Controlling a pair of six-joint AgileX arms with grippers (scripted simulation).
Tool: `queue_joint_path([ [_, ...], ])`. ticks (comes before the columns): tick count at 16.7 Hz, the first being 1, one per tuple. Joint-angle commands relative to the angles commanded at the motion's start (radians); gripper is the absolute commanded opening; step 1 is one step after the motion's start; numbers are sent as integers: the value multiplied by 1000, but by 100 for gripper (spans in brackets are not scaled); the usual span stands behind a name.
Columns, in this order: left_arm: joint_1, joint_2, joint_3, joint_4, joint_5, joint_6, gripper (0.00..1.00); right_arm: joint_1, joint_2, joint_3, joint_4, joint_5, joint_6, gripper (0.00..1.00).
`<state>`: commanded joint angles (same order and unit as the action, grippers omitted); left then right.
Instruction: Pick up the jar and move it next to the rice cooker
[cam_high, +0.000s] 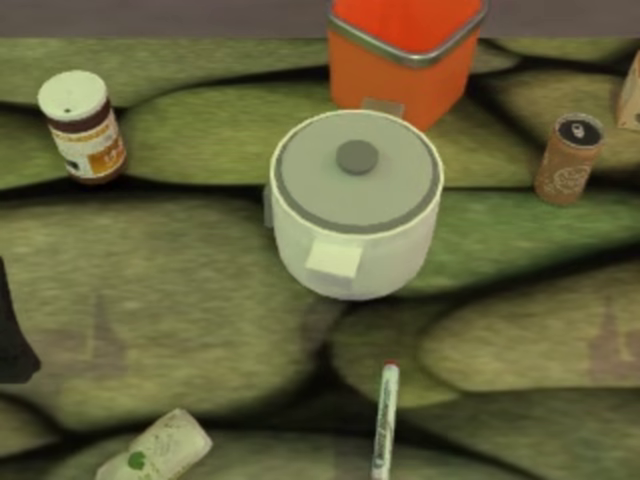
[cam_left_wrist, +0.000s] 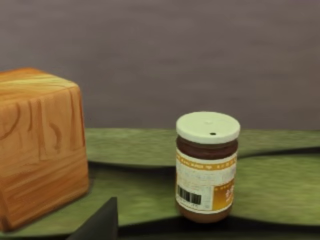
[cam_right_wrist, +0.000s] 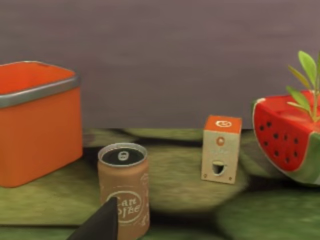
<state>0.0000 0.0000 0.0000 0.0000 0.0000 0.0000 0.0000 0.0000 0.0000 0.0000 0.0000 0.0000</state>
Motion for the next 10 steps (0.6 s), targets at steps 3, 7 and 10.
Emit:
queue_joint_path([
  [3, 1, 7, 9, -4, -1, 3, 100, 0, 0, 0, 0, 0, 0, 100],
  [7, 15, 122, 144, -68, -6, 43, 100, 0, 0, 0, 0, 0, 0, 100],
  [10, 26, 296, 333, -166, -6, 99, 100, 0, 0, 0, 0, 0, 0, 100],
])
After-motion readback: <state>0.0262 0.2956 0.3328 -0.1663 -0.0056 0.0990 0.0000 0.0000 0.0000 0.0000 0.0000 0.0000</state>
